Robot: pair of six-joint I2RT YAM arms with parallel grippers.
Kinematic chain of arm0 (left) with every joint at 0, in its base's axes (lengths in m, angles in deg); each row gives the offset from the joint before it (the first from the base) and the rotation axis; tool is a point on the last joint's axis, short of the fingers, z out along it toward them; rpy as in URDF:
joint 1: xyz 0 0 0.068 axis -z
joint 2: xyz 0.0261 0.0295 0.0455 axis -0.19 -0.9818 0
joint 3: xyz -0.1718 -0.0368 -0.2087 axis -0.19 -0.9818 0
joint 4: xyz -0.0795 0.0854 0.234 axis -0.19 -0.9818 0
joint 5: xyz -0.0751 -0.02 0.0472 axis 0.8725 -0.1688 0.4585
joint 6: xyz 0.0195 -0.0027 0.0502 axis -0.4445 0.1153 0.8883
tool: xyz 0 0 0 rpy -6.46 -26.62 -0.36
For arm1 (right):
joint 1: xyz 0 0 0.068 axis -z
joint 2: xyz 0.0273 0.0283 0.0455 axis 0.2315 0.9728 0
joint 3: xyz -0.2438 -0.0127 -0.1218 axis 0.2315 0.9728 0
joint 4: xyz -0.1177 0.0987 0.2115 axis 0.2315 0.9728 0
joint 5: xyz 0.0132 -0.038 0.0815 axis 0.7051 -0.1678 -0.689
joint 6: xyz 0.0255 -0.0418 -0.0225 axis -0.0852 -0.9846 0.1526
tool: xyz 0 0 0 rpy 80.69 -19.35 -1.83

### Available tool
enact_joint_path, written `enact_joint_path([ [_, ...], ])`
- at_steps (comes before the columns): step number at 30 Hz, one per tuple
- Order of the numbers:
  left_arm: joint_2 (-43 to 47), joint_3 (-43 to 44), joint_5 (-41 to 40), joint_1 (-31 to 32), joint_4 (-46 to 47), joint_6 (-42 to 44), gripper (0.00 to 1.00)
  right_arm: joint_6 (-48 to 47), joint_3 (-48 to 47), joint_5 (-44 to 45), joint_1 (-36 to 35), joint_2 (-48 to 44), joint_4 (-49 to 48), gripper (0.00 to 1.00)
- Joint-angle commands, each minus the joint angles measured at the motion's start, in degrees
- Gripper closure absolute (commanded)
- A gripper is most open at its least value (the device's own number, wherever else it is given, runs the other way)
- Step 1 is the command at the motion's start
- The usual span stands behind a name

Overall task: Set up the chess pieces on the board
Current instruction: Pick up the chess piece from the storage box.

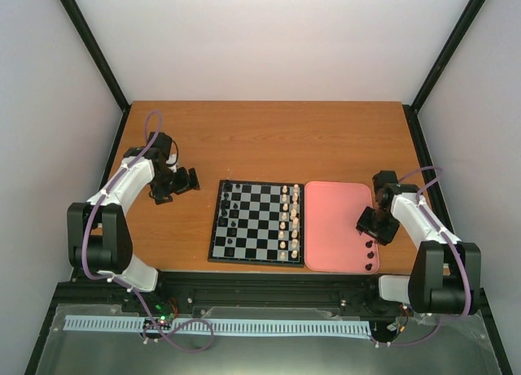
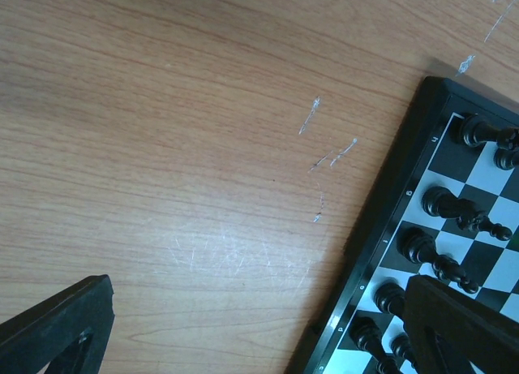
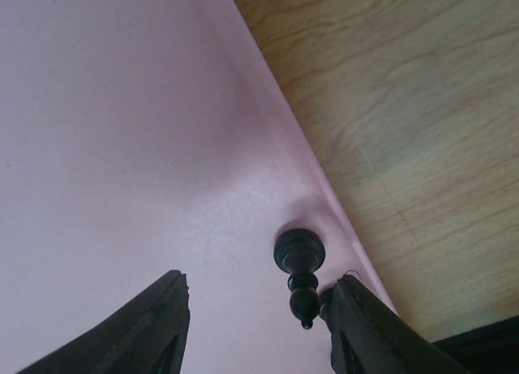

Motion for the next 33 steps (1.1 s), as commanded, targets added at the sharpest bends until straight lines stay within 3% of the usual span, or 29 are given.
enact_joint_path([
  [1, 1.73, 0.63, -0.03, 0.32, 0.28, 0.14, 0.00, -0.32, 1.41, -1.03, 1.02, 0.99, -1.88, 0.53],
  [18, 1.03, 0.55, -0.24, 0.30, 0.42, 0.24, 0.00, -0.20, 3.01, -0.31, 1.24, 1.79, -2.66, 0.72],
  [27, 1.38, 0.41, -0.40, 0.32, 0.47, 0.14, 0.00, -0.28, 3.23, -1.06, 1.24, 2.05, -3.22, 0.97],
  [33, 1.63, 0.58, -0.81, 0.33, 0.19, 0.22, 0.00, -1.06, 1.59, -4.52, 1.01, -0.70, -3.28, 0.97],
])
